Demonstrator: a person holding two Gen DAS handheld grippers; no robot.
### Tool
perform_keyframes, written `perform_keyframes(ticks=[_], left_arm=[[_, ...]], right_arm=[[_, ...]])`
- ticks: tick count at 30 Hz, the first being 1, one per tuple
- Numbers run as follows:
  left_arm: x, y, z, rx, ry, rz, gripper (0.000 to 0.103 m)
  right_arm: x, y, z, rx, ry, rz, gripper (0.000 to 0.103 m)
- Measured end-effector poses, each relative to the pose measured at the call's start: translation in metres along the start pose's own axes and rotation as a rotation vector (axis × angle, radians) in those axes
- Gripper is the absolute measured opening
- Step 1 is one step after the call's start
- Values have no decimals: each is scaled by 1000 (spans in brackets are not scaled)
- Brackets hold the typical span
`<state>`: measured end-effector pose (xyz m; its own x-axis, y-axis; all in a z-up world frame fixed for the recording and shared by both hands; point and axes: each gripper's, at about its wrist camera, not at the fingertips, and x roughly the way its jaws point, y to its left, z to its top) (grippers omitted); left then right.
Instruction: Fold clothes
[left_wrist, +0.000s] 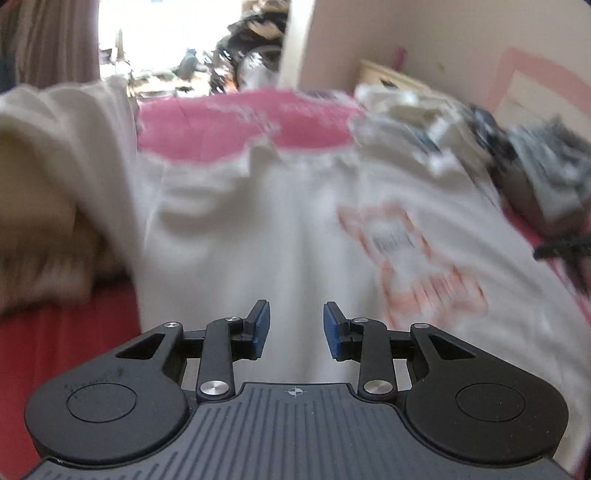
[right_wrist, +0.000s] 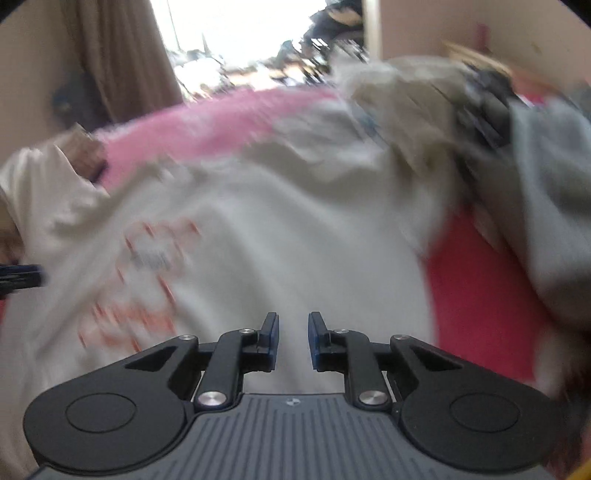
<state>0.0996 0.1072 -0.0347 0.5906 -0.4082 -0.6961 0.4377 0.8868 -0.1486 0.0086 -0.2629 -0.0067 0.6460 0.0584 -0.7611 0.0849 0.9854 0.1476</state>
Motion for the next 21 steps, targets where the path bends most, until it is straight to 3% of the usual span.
perform_keyframes(ticks=[7,12,15,21], left_arm=[[78,38,36,-15,-4,188,32],[77,65,41,-133,-128,419,29],[79,75,37,-185,-135,440,26],[72,63,21,-96,-195,481,27]], right_arm=[[84,85,84,-86,-37,181,19],[133,120,119,-108,-13,214,19],[163,136,137,-101,16,254,19],[212,174,159,-151,53,295,19]])
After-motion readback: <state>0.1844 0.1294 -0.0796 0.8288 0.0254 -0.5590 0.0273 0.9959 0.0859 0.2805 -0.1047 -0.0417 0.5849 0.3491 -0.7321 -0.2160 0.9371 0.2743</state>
